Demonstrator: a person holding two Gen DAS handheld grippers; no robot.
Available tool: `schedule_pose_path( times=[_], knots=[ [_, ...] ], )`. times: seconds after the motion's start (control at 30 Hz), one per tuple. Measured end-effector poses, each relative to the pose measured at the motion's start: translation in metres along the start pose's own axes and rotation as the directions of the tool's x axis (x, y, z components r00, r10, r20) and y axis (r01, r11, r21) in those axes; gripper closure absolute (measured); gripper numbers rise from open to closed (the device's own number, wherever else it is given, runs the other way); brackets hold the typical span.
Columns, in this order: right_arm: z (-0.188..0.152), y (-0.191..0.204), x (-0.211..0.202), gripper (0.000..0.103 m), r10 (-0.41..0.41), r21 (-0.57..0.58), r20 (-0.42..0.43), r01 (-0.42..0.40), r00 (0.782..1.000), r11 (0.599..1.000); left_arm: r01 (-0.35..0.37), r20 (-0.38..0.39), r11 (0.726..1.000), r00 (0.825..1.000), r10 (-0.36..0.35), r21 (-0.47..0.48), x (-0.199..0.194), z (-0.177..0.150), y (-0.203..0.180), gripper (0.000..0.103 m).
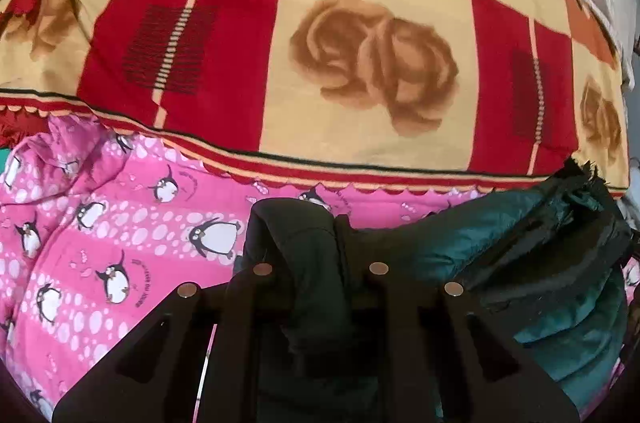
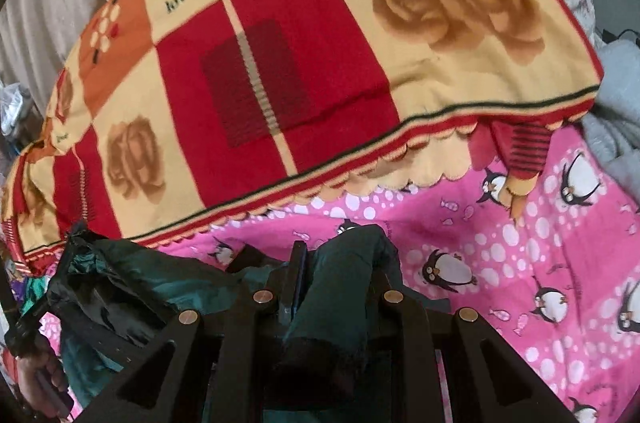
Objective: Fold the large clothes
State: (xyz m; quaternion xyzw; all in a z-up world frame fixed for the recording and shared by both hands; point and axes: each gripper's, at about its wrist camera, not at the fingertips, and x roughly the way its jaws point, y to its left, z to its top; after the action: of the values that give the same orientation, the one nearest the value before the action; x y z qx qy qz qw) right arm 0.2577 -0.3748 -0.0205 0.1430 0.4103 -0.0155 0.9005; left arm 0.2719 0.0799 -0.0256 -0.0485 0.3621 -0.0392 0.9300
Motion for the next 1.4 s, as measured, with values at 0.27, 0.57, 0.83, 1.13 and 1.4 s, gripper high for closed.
schedule_pose_path(
  times=[0.27, 0.57, 0.83, 1.13, 1.4],
  knots=[
    [-0.024, -0.02, 0.041, 0.085, 0.016, 0.019, -0.059, -0.015, 0.998, 1.0, -0.011, -0.014, 1.0, 1.0, 0.012, 0.005, 0.033, -0.018, -0.004, 0.086],
    [-0.04, -0.031, 0.059, 0.083, 0.06, 0.07, -0.041, -0.057, 0.997, 0.996, -0.02, -0.03, 1.0, 0.999, 0.02, -0.005, 0.052, -0.022, -0.007, 0.085],
    [-0.026, -0.038, 0.044, 0.07, 0.141, 0.145, -0.132, -0.122, 0.981, 0.982, 0.069, -0.057, 0.996, 0.996, -0.072, -0.049, 0.031, -0.002, 0.007, 0.075],
    [-0.008, -0.045, -0.011, 0.001, 0.24, 0.283, -0.091, -0.206, 0.966, 0.937, 0.126, 0.013, 0.992, 0.992, -0.126, -0.018, -0.028, 0.023, 0.013, 0.0],
    [-0.007, -0.013, -0.048, 0.001, 0.132, 0.11, -0.081, -0.122, 0.988, 0.986, 0.077, -0.016, 0.997, 0.997, -0.076, 0.018, -0.039, 0.018, 0.002, 0.0]
  ],
)
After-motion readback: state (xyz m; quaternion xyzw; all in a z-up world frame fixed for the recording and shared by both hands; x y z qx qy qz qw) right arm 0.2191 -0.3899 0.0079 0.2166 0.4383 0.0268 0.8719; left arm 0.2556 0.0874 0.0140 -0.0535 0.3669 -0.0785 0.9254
